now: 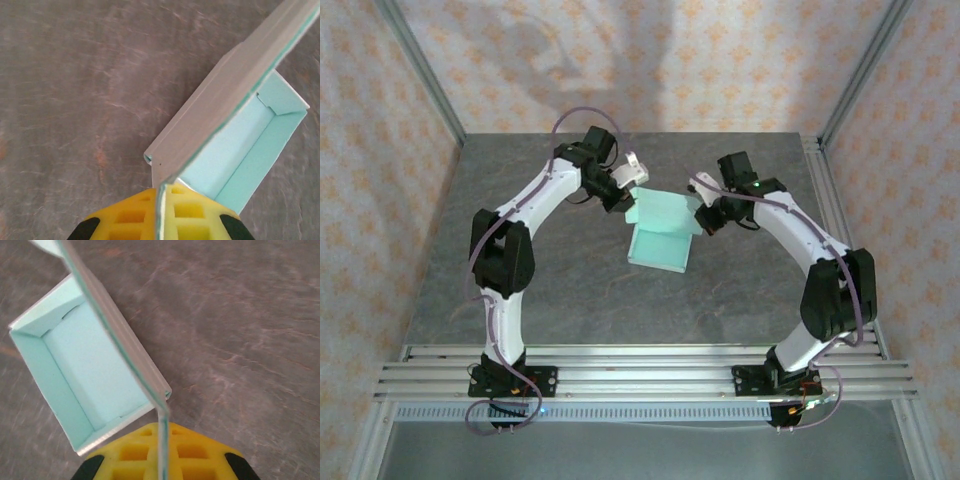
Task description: Fold the paper box
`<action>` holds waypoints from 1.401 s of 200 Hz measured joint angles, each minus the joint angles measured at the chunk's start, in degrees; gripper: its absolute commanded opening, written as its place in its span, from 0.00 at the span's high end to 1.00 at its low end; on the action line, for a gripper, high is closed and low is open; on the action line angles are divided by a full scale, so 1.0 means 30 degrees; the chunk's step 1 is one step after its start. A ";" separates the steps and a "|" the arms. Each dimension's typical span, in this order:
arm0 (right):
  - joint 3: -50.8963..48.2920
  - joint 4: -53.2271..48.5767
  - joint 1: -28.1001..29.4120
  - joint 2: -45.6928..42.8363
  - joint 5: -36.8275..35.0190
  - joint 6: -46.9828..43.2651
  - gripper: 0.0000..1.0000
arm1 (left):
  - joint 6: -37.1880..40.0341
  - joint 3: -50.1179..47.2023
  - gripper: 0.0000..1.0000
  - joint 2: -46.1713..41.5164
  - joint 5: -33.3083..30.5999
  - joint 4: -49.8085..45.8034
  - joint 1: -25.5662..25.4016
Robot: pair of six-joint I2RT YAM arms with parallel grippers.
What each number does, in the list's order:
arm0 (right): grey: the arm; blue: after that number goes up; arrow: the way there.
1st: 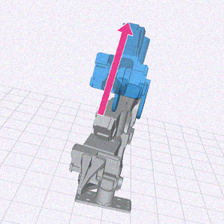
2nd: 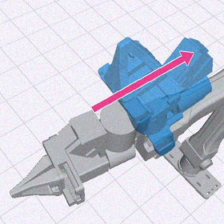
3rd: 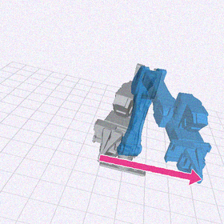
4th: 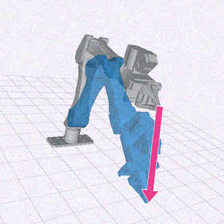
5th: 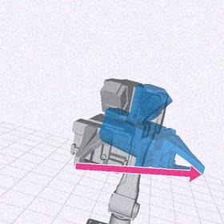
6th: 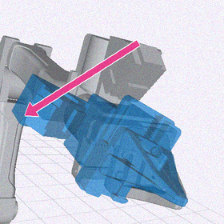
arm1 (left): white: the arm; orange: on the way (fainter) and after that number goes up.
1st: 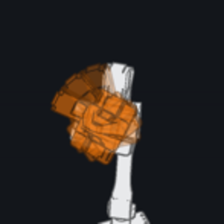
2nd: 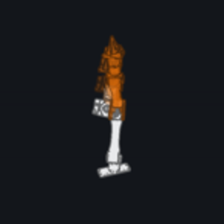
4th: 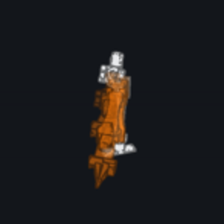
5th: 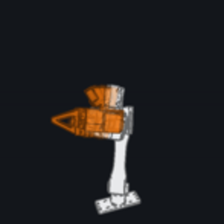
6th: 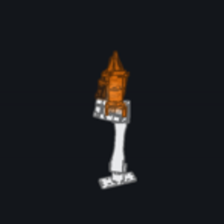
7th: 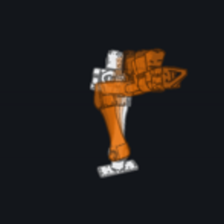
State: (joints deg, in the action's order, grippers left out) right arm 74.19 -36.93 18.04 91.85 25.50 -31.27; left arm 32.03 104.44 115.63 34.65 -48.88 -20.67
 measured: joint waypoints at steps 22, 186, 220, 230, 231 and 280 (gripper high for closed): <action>-0.0015 0.1217 0.0189 -0.0073 -0.1836 0.2273 1.00 | -0.2193 0.0000 1.00 -0.0211 -0.1690 0.1137 -0.0729; -0.5916 1.0841 0.2550 -0.1909 -1.3420 1.4105 1.00 | -1.1424 -0.0933 1.00 0.0554 -0.7941 0.8087 -0.4058; -0.7366 1.3092 0.2812 -0.1909 -1.4863 1.4433 1.00 | -1.1978 -0.2710 1.00 0.0554 -0.8225 1.0557 -0.4320; -0.7956 1.3792 0.2849 -0.1902 -1.4994 1.4426 1.00 | -1.2225 -0.3177 1.00 0.0554 -0.8211 1.1191 -0.4371; -0.8000 1.3850 0.2856 -0.1902 -1.5001 1.4426 1.00 | -1.2233 -0.3206 1.00 0.0554 -0.8211 1.1220 -0.4371; -0.9996 1.7070 0.2863 -0.1872 -1.5081 1.4418 1.00 | -1.2888 -0.3803 1.00 0.0554 -0.8612 1.2531 -0.4670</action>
State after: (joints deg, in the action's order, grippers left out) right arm 44.21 14.28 26.63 86.24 -19.75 11.99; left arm -6.63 93.03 117.30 8.82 -11.29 -34.68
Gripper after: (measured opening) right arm 0.048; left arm 0.056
